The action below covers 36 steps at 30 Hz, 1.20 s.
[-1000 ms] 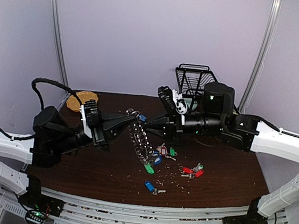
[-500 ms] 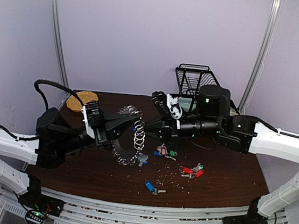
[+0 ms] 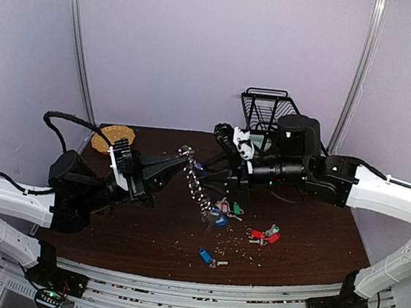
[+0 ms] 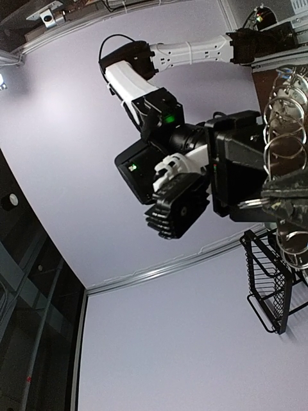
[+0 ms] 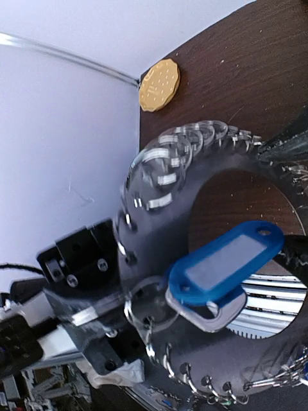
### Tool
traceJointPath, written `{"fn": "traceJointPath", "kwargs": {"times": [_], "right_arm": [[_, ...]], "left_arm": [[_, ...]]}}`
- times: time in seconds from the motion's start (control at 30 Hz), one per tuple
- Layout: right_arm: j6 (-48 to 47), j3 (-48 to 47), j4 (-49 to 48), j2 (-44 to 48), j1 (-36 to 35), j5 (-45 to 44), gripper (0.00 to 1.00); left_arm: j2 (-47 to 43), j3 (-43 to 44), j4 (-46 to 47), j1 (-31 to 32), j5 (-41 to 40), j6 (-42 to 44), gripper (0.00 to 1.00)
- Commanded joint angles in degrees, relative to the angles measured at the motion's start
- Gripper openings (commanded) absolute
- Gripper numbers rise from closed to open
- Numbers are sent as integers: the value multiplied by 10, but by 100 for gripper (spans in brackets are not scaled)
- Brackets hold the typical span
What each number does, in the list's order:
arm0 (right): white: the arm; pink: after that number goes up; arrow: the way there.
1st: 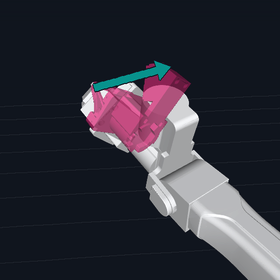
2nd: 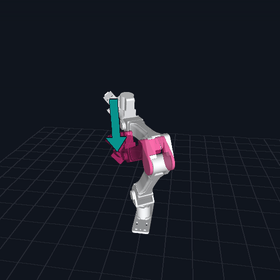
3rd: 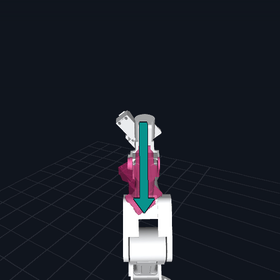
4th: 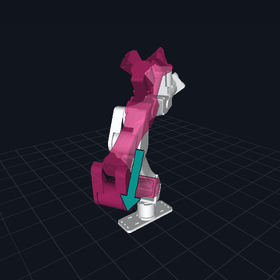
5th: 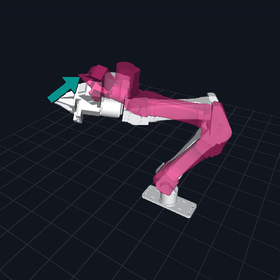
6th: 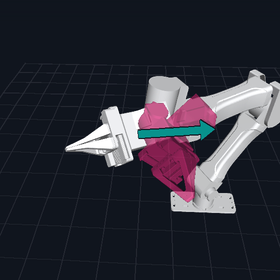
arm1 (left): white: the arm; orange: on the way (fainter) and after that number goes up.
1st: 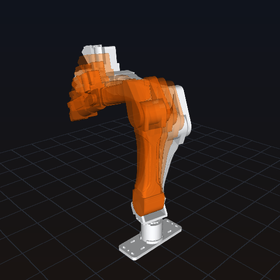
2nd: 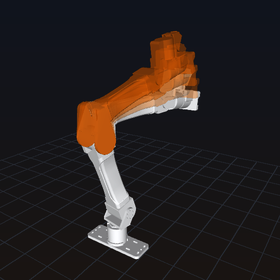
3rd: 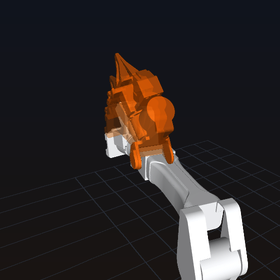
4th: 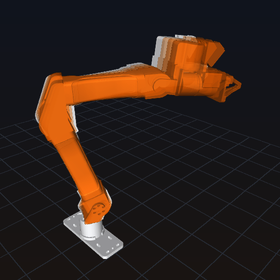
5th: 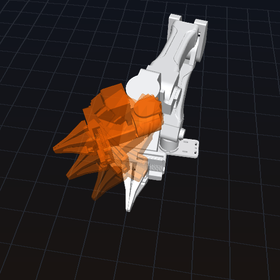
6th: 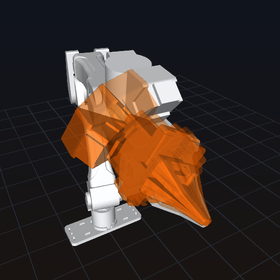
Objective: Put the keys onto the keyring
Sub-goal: Pass from the left arm to the right
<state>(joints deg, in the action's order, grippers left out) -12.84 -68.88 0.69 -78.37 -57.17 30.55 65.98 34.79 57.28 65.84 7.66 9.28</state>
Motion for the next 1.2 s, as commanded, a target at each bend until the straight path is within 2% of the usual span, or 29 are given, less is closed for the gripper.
{"fn": "traceJointPath", "kwargs": {"times": [0.0,0.17,0.33,0.6,0.93,1.03,1.17], "right_arm": [[-8,-12,23,59,27,7,43],[-12,-50,16,56,26,78,43],[8,-57,-32,40,12,110,38],[12,-66,-55,5,-13,127,17],[24,-54,-70,18,-13,115,17],[42,-39,-96,34,0,121,20],[37,-51,-82,16,0,117,24]], "left_arm": [[-15,-2,29,1,-3,1,0],[-15,0,25,1,-1,2,0],[-16,5,13,1,1,5,0],[-15,7,12,2,4,8,0],[-17,9,9,3,11,7,0],[-21,6,9,2,8,10,0],[-26,16,-5,3,12,17,0]]}}
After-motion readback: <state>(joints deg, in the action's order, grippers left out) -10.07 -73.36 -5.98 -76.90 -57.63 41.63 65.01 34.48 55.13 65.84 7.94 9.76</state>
